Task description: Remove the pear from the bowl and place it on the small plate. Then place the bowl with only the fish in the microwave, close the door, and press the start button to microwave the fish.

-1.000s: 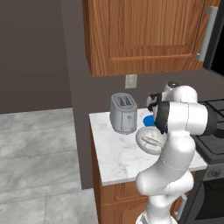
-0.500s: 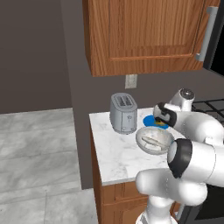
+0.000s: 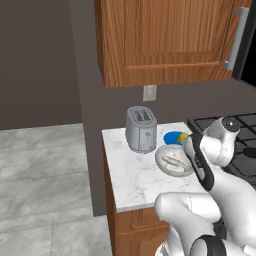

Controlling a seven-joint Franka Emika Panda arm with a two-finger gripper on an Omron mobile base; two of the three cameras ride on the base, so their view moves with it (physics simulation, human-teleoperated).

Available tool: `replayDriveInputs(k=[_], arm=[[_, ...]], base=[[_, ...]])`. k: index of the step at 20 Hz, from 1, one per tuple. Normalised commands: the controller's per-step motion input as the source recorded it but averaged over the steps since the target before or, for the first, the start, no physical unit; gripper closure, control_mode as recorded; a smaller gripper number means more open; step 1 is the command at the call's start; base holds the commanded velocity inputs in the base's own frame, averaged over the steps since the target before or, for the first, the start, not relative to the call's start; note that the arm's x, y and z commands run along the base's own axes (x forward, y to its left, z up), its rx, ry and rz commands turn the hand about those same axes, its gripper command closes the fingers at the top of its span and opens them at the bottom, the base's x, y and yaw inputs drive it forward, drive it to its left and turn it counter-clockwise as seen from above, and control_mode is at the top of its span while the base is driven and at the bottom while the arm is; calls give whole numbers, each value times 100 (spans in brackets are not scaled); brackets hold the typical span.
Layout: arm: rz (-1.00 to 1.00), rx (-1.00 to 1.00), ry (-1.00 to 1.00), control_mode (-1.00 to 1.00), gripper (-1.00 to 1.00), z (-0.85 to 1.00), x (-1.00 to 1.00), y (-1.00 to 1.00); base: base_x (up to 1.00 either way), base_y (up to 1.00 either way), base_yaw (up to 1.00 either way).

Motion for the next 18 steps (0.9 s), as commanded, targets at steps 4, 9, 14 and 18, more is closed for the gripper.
replayDriveInputs(k=[4,9,14,18], arm=[[2,8,0,-100,-100,-16,-60,9],[3,9,1,-100,-100,-6,-24,-3],[0,7,8,-100,-100,0,-1,-10],[3,3,17,-100,-100,0,0,0]], base=[[0,0,0],[0,0,0],[0,0,0],[0,0,0]])
